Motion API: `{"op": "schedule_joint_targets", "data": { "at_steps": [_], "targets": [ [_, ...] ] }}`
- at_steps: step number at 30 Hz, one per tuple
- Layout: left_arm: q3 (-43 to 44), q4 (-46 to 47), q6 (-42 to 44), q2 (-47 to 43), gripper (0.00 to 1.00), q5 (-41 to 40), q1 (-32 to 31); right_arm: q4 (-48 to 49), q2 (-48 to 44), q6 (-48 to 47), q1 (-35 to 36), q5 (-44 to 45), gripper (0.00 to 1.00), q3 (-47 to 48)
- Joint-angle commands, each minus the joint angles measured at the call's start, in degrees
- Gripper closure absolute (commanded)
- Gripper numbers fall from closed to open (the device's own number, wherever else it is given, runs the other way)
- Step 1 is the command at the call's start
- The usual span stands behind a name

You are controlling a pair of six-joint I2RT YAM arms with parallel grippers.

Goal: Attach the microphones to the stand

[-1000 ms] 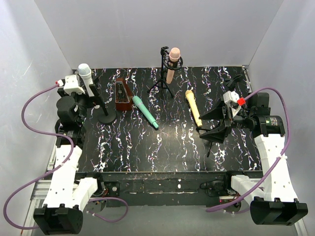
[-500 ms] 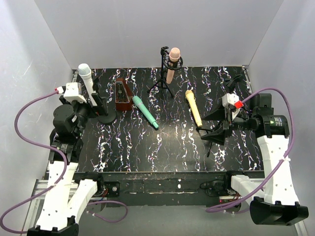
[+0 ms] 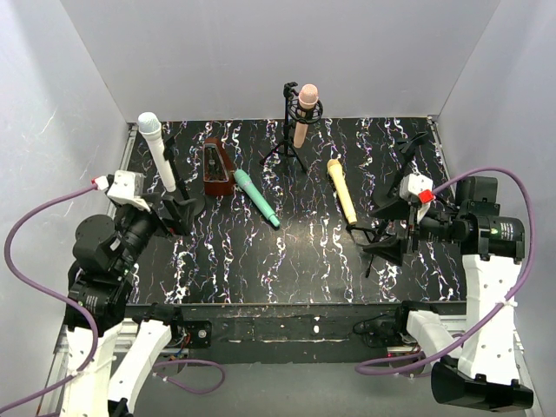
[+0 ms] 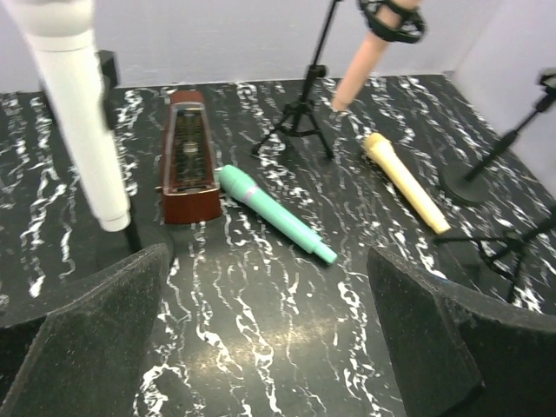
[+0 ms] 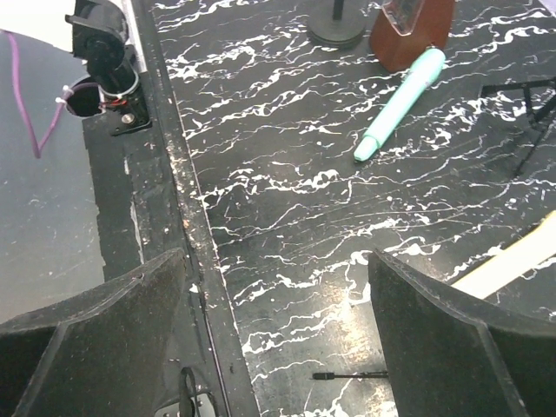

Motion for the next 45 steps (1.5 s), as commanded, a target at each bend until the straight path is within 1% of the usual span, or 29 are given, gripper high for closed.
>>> {"op": "schedule_joint_targets", "data": {
  "at_steps": [1,5,12,18,24,34,40,45],
  "targets": [
    [-1.59,-0.7,0.32,-0.77,0.02,12.44,-0.66,-2.94,-0.75,0.4,-2.45,0.11,0.07,2.9],
    [-3.44,3.16,-1.53,-0.5,0.02,21.49,-0.83,-3.73,-0.93,0.76,-3.85,0.11,0.07,3.69],
    [-4.41,6.16,-5.3,2.48,0.02,28.18,-1.54,-1.71,0.03,4.97,-5.26,0.98,0.08,5.1],
    [-4.59,9.31,-11.89,7.92,0.02,34.33,-1.89,1.1,2.49,10.15,-5.97,3.45,0.08,7.73],
    [-5.29,11.79,-13.22,10.39,0.02,36.63,-2.94,2.95,5.31,11.48,-5.97,7.4,0.09,10.01],
    [-8.1,14.6,-13.4,12.42,0.02,37.42,-4.61,-0.74,12.51,6.91,-5.97,12.06,0.09,17.4],
    [-10.65,16.0,-13.22,12.68,0.02,37.16,-4.79,0.49,12.61,7.88,-7.11,13.21,0.09,16.88],
    [-11.62,16.35,-12.7,12.86,0.02,37.42,-4.79,1.19,11.99,9.89,-9.92,12.77,0.09,17.05]
  ]
}}
